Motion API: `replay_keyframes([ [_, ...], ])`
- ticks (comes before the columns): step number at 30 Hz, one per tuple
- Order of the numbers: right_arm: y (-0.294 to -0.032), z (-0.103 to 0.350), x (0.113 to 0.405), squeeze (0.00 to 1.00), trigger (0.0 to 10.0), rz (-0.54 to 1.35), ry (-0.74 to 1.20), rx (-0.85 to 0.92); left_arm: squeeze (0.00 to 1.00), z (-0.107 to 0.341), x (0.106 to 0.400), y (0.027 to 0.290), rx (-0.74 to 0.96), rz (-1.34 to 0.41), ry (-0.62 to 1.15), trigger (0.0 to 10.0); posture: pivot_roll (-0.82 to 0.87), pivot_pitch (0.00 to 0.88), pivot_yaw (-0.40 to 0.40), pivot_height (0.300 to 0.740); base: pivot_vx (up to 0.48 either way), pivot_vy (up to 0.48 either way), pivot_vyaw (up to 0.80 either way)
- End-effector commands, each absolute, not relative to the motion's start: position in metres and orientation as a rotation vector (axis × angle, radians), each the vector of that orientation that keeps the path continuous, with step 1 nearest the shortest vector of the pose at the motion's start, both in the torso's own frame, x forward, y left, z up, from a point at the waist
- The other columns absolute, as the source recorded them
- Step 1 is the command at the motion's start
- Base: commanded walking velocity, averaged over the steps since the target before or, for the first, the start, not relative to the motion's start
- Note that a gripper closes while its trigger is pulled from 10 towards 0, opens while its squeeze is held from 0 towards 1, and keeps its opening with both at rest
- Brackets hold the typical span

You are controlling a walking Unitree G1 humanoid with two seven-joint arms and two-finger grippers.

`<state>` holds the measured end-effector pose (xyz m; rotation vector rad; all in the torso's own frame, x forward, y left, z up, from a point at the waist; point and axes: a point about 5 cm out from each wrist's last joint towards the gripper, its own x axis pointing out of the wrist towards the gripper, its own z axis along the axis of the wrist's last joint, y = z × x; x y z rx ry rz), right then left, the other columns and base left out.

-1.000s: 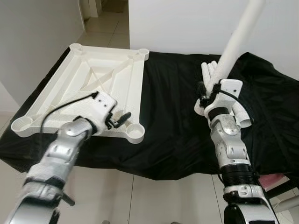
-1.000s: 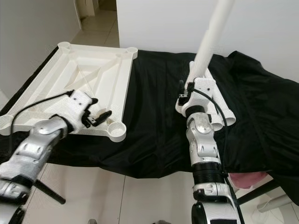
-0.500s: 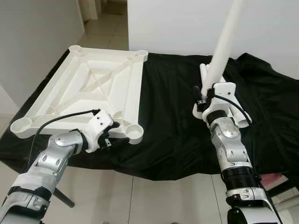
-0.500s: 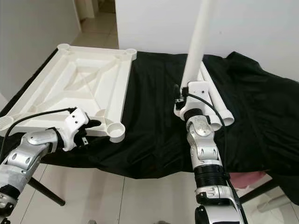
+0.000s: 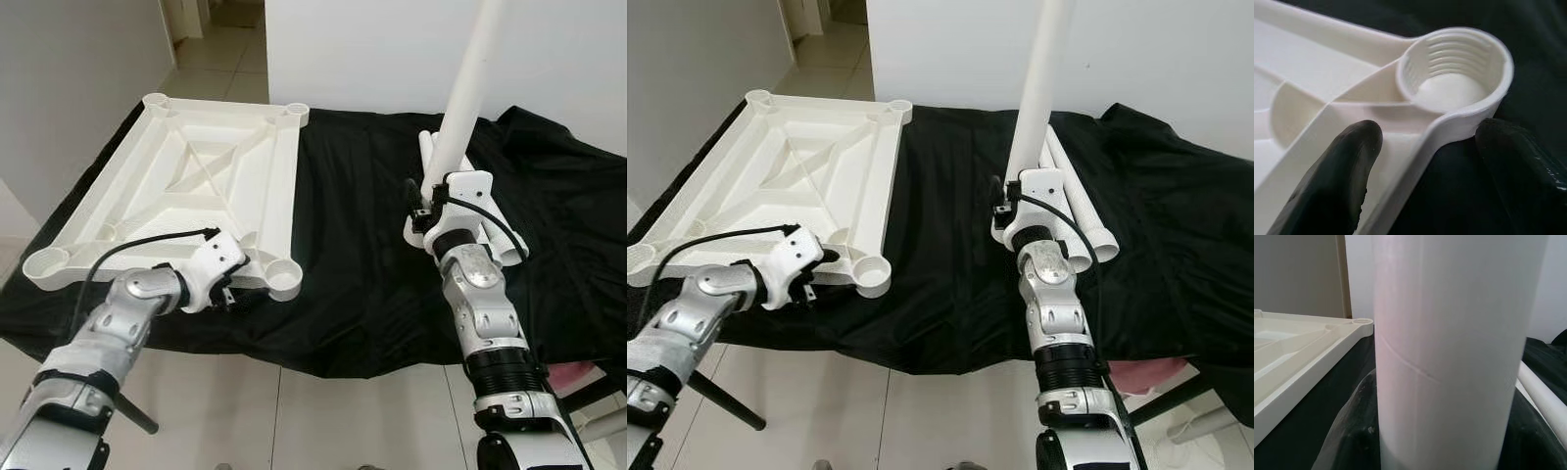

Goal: Building children table

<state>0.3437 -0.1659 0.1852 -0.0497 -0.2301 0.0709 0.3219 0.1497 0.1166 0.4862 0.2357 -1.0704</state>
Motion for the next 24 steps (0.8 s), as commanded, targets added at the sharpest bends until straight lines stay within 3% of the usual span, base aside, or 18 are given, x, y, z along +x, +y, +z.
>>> replay_keyframes([
  [1, -0.168, 0.189, 0.346, 0.0, 10.0, 0.057, -0.244, -0.044, 0.0, 0.109, 0.319, 0.131, 0.496, -1.124, 0.233, 10.0, -0.05, 0.0, 0.022, 0.74, 0.0, 0.0, 0.0],
  [9, -0.169, 0.19, 0.345, 0.0, 10.0, 0.045, -0.247, -0.031, 0.0, 0.104, 0.315, 0.108, 0.478, -1.199, 0.203, 10.0, -0.07, 0.0, 0.035, 0.74, 0.0, 0.0, 0.0],
  [12, -0.177, 0.191, 0.342, 0.0, 10.0, 0.008, -0.261, -0.022, 0.0, 0.107, 0.309, 0.076, 0.439, -1.273, 0.151, 10.0, -0.09, 0.0, 0.039, 0.74, 0.0, 0.0, 0.0],
  [16, -0.192, 0.188, 0.338, 0.0, 10.0, -0.056, -0.252, 0.005, 0.0, 0.112, 0.307, 0.051, 0.394, -1.295, 0.114, 10.0, -0.08, 0.0, 0.034, 0.74, 0.0, 0.0, 0.0],
  [24, -0.207, 0.178, 0.324, 0.0, 10.0, -0.092, -0.242, 0.121, 0.0, 0.122, 0.309, 0.023, 0.301, -1.267, 0.071, 10.0, -0.07, 0.0, 0.041, 0.74, 0.0, 0.0, 0.0],
])
